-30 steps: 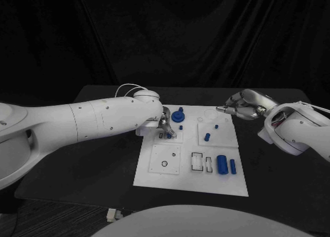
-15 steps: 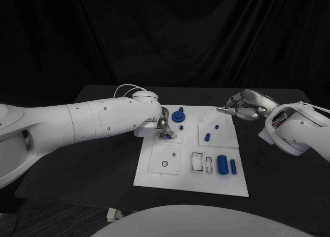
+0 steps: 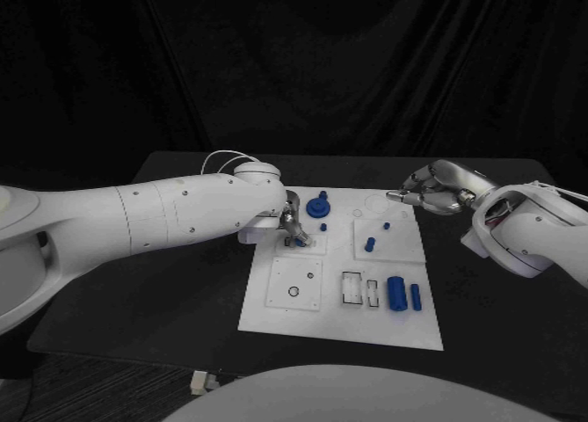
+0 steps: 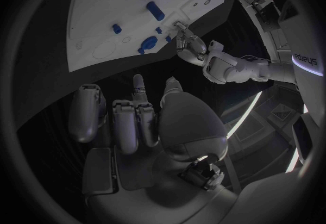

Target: Assemble the parts on the task board

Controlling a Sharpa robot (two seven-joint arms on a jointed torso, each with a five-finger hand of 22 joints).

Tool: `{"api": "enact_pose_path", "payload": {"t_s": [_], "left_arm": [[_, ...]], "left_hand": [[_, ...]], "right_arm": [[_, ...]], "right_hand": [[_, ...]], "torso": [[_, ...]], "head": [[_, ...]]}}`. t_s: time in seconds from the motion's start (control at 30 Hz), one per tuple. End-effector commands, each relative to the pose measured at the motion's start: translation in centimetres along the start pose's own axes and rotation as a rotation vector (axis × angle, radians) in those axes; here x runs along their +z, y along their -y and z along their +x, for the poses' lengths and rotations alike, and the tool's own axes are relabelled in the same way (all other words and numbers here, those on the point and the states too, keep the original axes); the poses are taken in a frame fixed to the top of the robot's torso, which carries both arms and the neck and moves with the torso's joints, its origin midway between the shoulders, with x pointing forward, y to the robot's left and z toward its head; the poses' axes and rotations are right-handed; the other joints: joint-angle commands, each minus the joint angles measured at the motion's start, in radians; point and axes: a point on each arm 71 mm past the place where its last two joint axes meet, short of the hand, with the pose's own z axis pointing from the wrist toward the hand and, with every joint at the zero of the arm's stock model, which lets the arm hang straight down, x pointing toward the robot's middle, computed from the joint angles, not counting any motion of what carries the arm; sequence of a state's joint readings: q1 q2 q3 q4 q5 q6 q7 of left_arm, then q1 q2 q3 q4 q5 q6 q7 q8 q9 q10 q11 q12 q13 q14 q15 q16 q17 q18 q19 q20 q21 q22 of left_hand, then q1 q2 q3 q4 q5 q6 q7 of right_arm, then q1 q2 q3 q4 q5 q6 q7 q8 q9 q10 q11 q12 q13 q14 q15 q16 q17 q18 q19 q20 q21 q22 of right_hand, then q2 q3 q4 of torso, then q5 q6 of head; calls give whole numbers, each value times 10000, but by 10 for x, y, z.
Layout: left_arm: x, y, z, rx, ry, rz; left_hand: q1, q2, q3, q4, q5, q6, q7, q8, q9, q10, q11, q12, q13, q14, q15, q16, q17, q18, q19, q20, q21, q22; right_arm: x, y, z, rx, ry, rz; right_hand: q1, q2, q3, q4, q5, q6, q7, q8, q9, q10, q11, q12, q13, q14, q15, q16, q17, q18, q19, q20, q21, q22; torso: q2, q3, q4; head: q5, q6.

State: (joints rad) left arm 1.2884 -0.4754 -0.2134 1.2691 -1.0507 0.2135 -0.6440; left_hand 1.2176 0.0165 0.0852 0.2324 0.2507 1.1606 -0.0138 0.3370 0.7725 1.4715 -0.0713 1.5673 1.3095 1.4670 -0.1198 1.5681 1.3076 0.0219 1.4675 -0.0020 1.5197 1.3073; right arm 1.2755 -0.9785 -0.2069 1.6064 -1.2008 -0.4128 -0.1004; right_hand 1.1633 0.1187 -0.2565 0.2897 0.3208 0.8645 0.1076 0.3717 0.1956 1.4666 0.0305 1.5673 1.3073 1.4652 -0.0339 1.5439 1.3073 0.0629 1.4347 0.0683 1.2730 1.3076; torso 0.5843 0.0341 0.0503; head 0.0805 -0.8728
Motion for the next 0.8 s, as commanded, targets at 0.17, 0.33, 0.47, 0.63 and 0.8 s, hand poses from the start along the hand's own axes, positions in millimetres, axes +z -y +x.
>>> {"api": "enact_pose_path", "payload": {"t_s": [0.17,0.33,0.47,0.63,0.8], "left_arm": [[1,4,-1,-136,155,176],[2,5,-2,-145,179,206],[2,7,-2,-110,152,213],[3,7,-1,-31,56,164],[3,6,-1,19,-21,100]], "left_hand": [[-70,63,58,52,-3,-119,24,-26,-1,993,-89,35,2613,1038,-34,27,2632,-48,631,-60,-57,2245],[-74,65,74,64,-20,-191,44,-63,3,993,-73,35,2613,1038,-22,27,2632,-44,621,-54,-72,2237],[-78,64,76,69,-26,-211,51,-76,2,993,-68,35,2613,1038,-19,27,2632,-42,616,-52,-80,2232],[-107,67,77,97,-90,-240,70,-100,4,993,-52,35,2613,1038,-7,27,2632,-42,616,-43,-81,2234],[-120,69,77,108,-131,-239,73,-103,7,993,-46,35,2613,1038,-1,27,2632,-42,614,-39,-84,2233]], "right_arm": [[-1,2,1,-9,-58,192],[-1,2,1,-9,-59,198],[-1,2,1,-7,-62,193],[-1,2,1,-7,-64,195],[-2,2,1,-10,-65,205]], "right_hand": [[96,29,-61,-6,40,44,-50,58,9,1042,-48,35,2635,877,-68,-35,1891,104,-66,13,-65,1605],[99,29,-69,-3,39,43,-50,59,12,1042,-49,35,2635,874,-69,-42,1877,111,-79,12,-97,1594],[99,29,-69,-3,39,43,-50,59,12,1042,-49,35,2635,874,-69,-42,1877,111,-79,12,-97,1594],[99,29,-69,-3,39,43,-50,59,12,1042,-49,35,2635,874,-69,-42,1877,111,-79,12,-97,1594],[99,29,-69,-3,39,43,-50,59,12,1042,-49,35,2635,874,-69,-42,1877,111,-79,12,-97,1594]], "torso": [[8,-1,-1],[7,-1,-2],[7,-1,-2],[7,-1,-1],[8,-2,0]], "head": [[-15,2],[-11,2],[-5,2],[-19,2],[-28,2]]}}
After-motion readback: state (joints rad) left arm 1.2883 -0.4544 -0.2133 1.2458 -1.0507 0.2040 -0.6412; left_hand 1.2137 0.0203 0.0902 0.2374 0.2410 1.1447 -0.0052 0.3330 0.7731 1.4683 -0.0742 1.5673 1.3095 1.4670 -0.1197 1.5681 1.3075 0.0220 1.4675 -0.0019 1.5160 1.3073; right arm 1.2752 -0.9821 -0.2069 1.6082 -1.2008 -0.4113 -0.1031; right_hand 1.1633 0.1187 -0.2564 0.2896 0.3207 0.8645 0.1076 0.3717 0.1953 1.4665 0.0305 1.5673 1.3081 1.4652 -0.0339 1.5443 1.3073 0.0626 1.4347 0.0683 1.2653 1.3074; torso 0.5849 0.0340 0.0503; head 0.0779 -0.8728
